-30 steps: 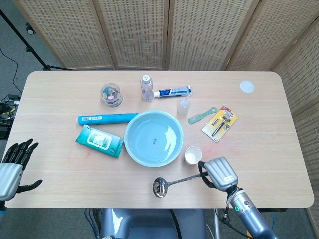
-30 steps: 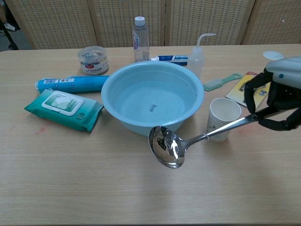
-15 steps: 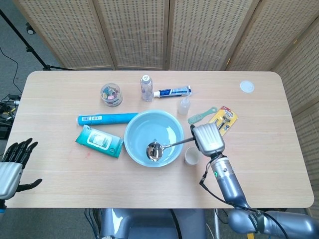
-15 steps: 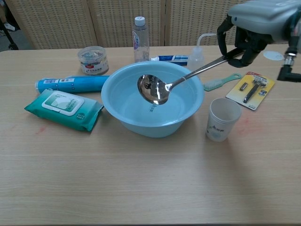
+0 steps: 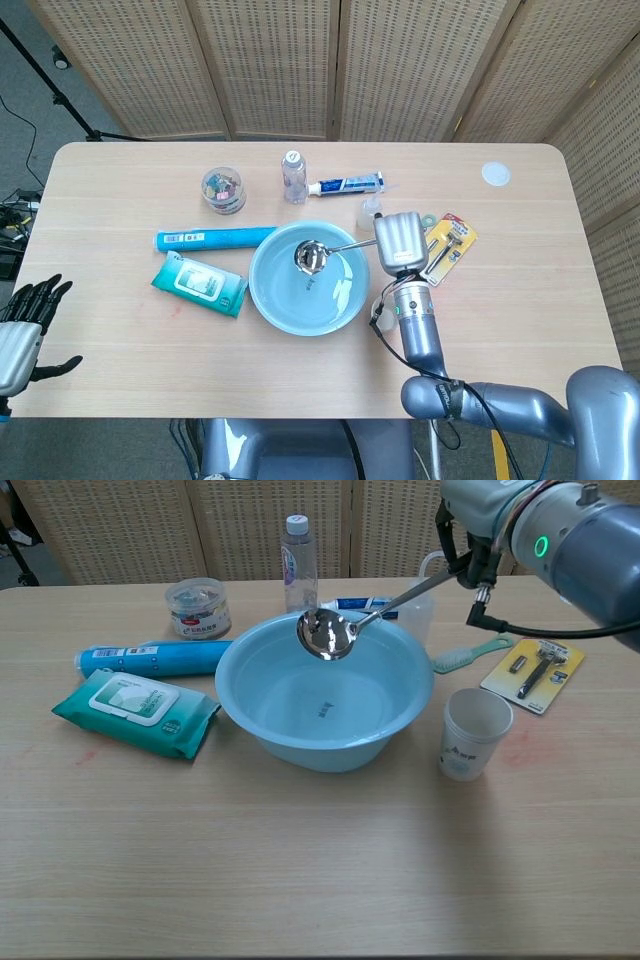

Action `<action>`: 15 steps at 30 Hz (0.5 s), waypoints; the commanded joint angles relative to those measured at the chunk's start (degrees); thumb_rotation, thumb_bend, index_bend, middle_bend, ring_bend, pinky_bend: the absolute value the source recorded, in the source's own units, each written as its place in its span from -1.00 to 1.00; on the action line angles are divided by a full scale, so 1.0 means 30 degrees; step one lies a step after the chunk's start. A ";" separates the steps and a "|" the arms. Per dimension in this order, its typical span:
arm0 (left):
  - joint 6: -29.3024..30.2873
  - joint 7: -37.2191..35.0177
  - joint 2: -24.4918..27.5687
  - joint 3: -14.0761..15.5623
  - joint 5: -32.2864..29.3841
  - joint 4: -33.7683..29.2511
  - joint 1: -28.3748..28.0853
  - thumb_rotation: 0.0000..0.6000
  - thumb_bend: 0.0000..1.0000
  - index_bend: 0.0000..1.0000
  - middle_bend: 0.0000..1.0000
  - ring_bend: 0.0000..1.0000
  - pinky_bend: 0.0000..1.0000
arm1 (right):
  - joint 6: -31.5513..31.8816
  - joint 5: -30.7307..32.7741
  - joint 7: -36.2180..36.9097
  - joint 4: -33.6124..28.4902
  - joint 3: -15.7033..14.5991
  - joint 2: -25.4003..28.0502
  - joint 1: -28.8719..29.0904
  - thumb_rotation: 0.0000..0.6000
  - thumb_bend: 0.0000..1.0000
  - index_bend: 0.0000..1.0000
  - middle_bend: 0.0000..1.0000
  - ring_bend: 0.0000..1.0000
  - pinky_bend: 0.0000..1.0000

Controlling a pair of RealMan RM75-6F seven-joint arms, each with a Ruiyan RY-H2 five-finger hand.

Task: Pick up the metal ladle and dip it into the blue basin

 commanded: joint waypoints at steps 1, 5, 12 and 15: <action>-0.0099 -0.0062 0.0018 -0.0033 -0.0106 0.0027 -0.0037 1.00 -1.00 -1.00 -1.00 -1.00 -1.00 | 0.0433 -0.0589 0.0209 0.1283 -0.0550 -0.1101 0.0287 1.00 1.00 0.60 0.89 0.78 1.00; -0.0240 -0.0119 0.0037 -0.0092 -0.0272 0.0050 -0.0098 1.00 -1.00 -1.00 -1.00 -1.00 -1.00 | 0.0558 -0.0810 -0.0126 0.3370 -0.0907 -0.2430 0.0724 1.00 1.00 0.60 0.89 0.78 1.00; -0.0476 -0.0211 0.0027 -0.0193 -0.0583 0.0089 -0.0185 1.00 -1.00 -1.00 -1.00 -1.00 -1.00 | -0.0026 -0.1980 0.0053 0.7275 -0.1774 -0.4081 0.1207 1.00 1.00 0.60 0.89 0.78 1.00; -0.0664 -0.0159 -0.0012 -0.0267 -0.0782 0.0127 -0.0273 1.00 -1.00 -1.00 -1.00 -1.00 -1.00 | -0.0194 -0.2620 0.0374 0.8554 -0.2207 -0.4541 0.1130 1.00 1.00 0.60 0.89 0.78 1.00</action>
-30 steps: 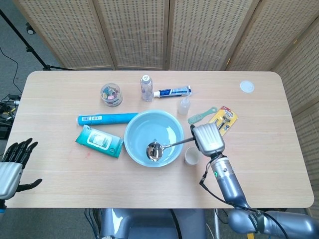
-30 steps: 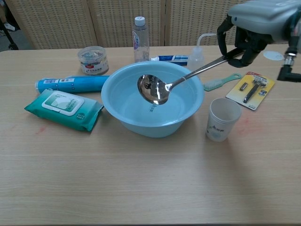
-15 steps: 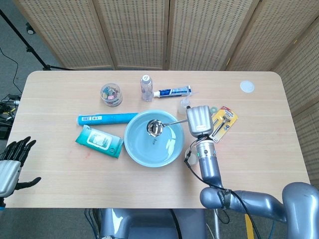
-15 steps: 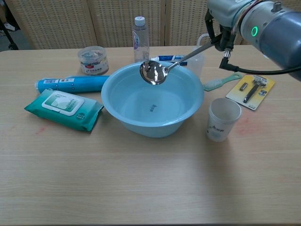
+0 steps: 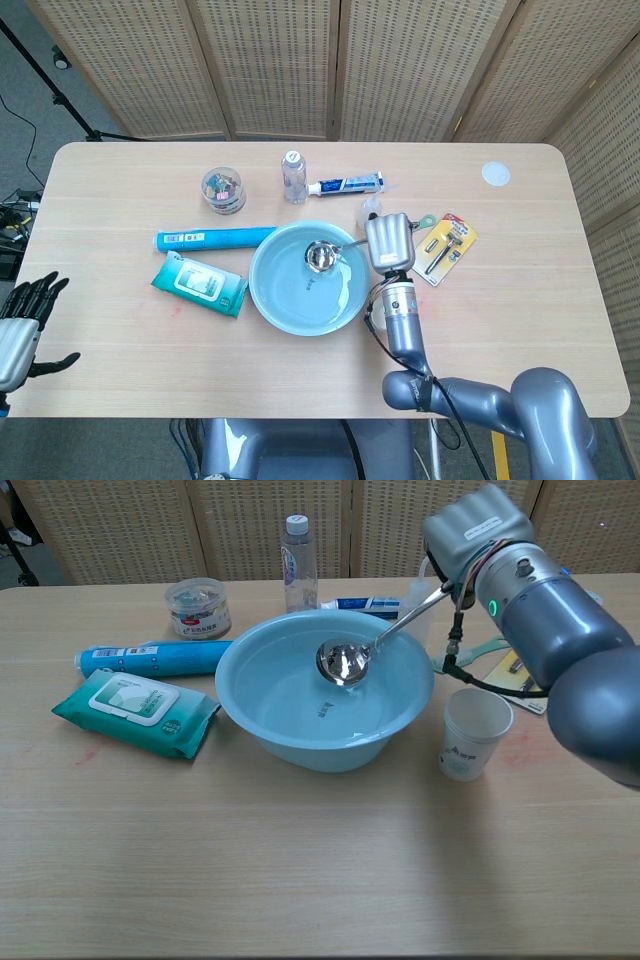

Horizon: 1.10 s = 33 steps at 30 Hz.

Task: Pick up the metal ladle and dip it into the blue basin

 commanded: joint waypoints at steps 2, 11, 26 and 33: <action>-0.0168 0.0095 -0.0056 -0.0070 -0.0178 0.0036 -0.0086 1.00 -1.00 -1.00 -1.00 -1.00 -1.00 | -0.0431 -0.1090 0.0535 0.2039 -0.0767 -0.1023 0.0006 1.00 1.00 0.60 0.89 0.78 1.00; -0.0273 0.0364 -0.0132 -0.0109 -0.0257 -0.0001 -0.0175 1.00 -1.00 -1.00 -1.00 -1.00 -1.00 | -0.1304 -0.2493 0.0485 0.3968 -0.1706 -0.1751 -0.0139 1.00 1.00 0.60 0.89 0.78 1.00; -0.0017 0.0376 -0.0121 -0.0061 -0.0125 -0.0041 -0.0068 1.00 -1.00 -1.00 -1.00 -1.00 -1.00 | -0.1584 -0.3130 -0.2140 0.0776 -0.2909 -0.0382 -0.1261 1.00 1.00 0.60 0.89 0.78 1.00; -0.0121 0.0571 -0.0183 -0.0003 -0.0080 -0.0073 -0.0113 1.00 -1.00 -1.00 -1.00 -1.00 -1.00 | -0.1820 -0.0943 -0.3073 -0.2710 -0.1656 0.0878 -0.1706 1.00 1.00 0.60 0.89 0.78 1.00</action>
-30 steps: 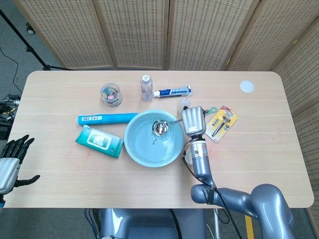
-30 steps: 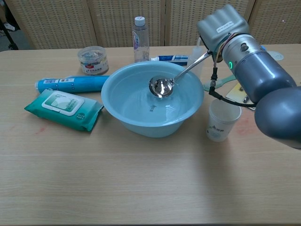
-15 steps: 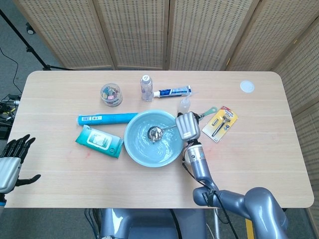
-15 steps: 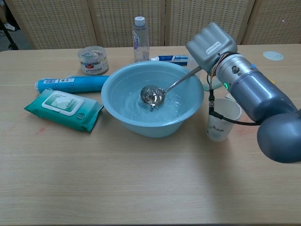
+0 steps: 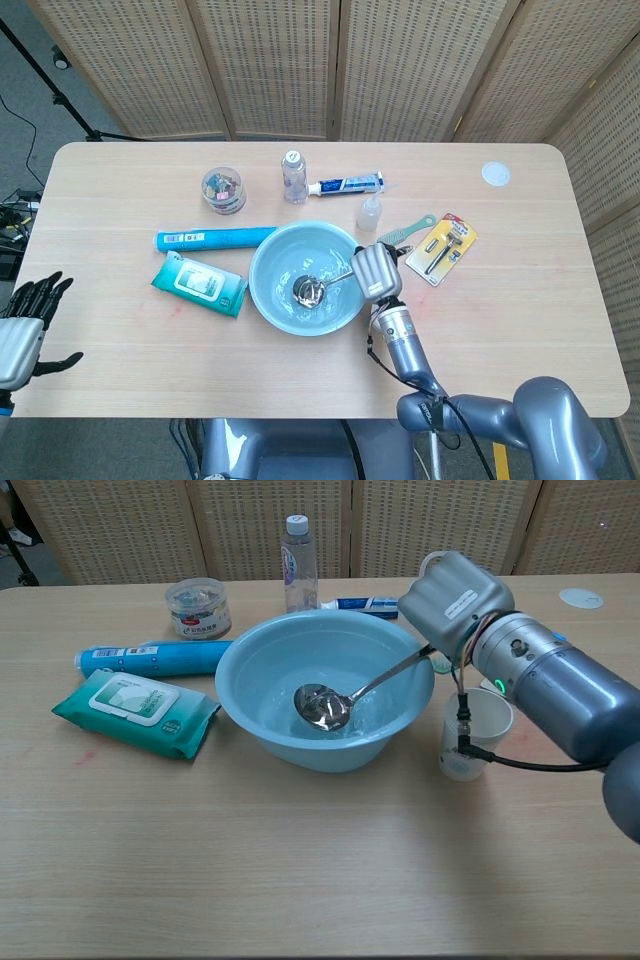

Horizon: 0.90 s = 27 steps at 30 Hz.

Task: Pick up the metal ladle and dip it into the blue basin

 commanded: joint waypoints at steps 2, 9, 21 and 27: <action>0.0001 0.0051 -0.0020 0.0006 -0.0013 -0.0017 0.0005 1.00 -1.00 -1.00 -1.00 -1.00 -1.00 | -0.0195 0.2408 -0.0879 -0.2609 0.1428 0.1099 -0.0261 1.00 1.00 0.60 0.89 0.78 1.00; 0.0079 0.0013 0.0003 0.0024 0.0049 -0.0046 0.0032 1.00 -1.00 -1.00 -1.00 -1.00 -1.00 | 0.0137 0.4934 -0.2413 -0.5301 0.2588 0.2434 0.0074 1.00 1.00 0.60 0.89 0.78 1.00; 0.0260 -0.0244 0.0103 0.0119 0.0307 -0.0097 0.0102 1.00 -1.00 -1.00 -1.00 -1.00 -1.00 | 0.1276 0.7578 -0.2866 -0.8645 0.3882 0.4351 0.0942 1.00 1.00 0.60 0.89 0.78 1.00; 0.0356 -0.0388 0.0160 0.0140 0.0403 -0.0087 0.0134 1.00 -1.00 -1.00 -1.00 -1.00 -1.00 | 0.1747 0.8413 -0.2415 -0.9296 0.4289 0.4723 0.1314 1.00 1.00 0.60 0.89 0.78 1.00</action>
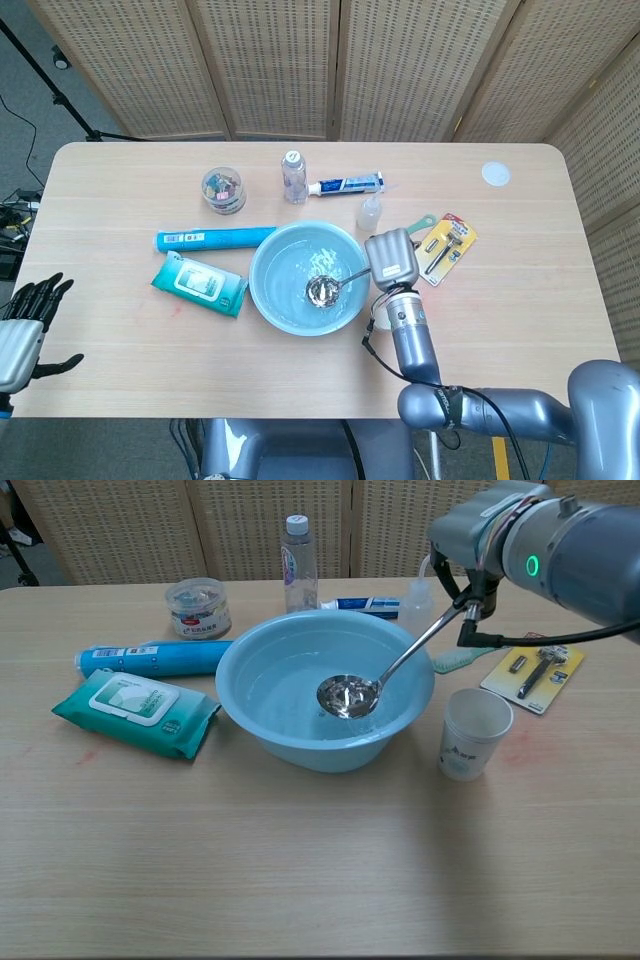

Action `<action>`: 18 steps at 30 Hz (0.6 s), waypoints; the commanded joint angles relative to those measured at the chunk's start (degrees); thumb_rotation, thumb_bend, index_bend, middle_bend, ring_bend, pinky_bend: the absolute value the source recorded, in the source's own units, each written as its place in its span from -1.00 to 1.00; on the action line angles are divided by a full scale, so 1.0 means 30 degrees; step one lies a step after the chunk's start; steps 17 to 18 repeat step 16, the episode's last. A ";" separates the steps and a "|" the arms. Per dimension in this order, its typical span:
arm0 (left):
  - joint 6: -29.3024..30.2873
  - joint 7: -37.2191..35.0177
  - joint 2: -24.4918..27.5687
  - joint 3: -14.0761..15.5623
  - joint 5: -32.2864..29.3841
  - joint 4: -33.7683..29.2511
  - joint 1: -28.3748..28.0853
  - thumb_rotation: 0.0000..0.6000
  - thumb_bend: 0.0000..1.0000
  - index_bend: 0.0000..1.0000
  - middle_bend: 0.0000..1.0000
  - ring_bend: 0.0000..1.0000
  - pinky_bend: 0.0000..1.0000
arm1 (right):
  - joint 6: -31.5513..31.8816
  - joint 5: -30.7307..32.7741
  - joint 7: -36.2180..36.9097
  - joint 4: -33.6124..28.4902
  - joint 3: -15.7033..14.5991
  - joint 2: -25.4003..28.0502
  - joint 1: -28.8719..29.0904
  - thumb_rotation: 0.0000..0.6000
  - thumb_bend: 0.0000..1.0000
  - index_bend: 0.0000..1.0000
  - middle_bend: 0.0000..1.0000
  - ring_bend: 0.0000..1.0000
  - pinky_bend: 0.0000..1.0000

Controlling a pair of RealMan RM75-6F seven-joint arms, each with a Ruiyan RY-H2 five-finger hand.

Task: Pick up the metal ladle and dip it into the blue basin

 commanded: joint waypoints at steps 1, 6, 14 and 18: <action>0.0063 -0.0079 0.0034 0.0007 0.0039 0.0001 0.0027 1.00 -1.00 -1.00 -1.00 -1.00 -1.00 | 0.0208 0.0415 0.0435 -0.0304 0.0279 0.0181 0.0155 1.00 1.00 0.60 0.89 0.78 1.00; 0.0054 -0.0159 0.0060 0.0006 0.0045 0.0024 0.0020 1.00 -1.00 -1.00 -1.00 -1.00 -1.00 | 0.0421 0.0931 0.0923 -0.0615 0.0429 0.0442 0.0423 1.00 1.00 0.60 0.89 0.78 1.00; 0.0005 -0.0181 0.0065 0.0006 0.0065 0.0000 -0.0017 1.00 -1.00 -1.00 -1.00 -1.00 -1.00 | 0.0953 0.1942 0.1210 -0.1117 0.0781 0.0932 0.1090 1.00 1.00 0.60 0.89 0.78 1.00; 0.0010 -0.0203 0.0075 0.0017 0.0096 -0.0010 -0.0020 1.00 -1.00 -1.00 -1.00 -1.00 -1.00 | 0.1121 0.2165 0.1234 -0.1205 0.0863 0.1039 0.1247 1.00 1.00 0.60 0.89 0.78 1.00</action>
